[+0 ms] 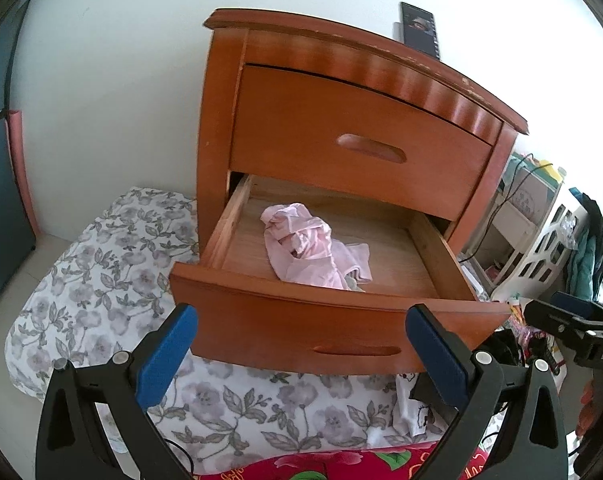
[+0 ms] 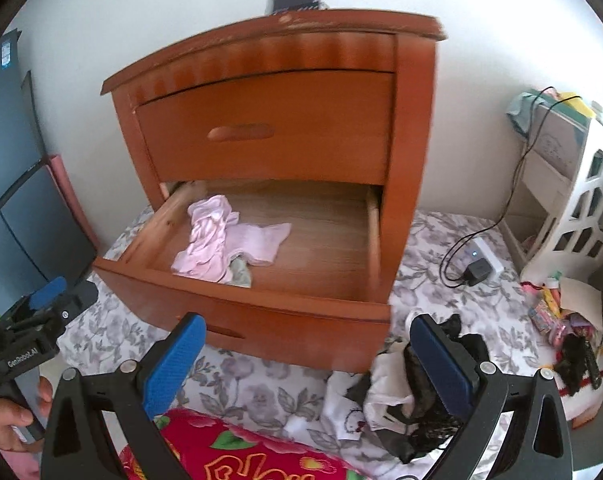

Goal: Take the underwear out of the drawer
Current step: 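Move the right tool back into the drawer toward the pink cloth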

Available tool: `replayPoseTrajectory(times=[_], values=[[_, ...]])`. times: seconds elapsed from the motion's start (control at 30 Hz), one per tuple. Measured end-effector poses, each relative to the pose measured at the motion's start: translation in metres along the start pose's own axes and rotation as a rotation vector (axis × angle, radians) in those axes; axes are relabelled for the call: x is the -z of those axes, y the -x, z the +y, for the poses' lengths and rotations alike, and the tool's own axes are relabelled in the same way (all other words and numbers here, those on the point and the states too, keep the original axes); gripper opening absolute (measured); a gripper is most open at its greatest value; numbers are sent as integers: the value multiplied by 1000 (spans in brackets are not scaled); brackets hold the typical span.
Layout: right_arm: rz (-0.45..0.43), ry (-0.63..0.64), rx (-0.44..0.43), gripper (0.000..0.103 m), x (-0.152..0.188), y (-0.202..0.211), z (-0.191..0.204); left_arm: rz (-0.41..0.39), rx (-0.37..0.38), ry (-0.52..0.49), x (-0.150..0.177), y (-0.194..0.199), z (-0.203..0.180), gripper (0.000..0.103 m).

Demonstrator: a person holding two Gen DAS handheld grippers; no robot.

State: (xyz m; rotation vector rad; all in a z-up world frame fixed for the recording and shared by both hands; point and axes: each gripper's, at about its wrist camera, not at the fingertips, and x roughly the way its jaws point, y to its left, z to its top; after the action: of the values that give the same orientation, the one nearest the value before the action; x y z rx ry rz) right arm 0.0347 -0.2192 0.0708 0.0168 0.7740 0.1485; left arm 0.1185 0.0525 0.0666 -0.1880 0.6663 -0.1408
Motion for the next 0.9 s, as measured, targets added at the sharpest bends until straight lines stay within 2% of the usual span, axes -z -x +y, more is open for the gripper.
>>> replayPoseTrajectory(times=[0.33,0.53,0.9], values=[[51,49,-9,103,-22,-27,32,-24,-13,13,-1,-7,22,103],[72,67,-43,103,-43,-47,49,-30,13,8,1,-15,28,103],[144,26,-108,103,-71,-88,65,-18,59,17,8,-29,38,103]])
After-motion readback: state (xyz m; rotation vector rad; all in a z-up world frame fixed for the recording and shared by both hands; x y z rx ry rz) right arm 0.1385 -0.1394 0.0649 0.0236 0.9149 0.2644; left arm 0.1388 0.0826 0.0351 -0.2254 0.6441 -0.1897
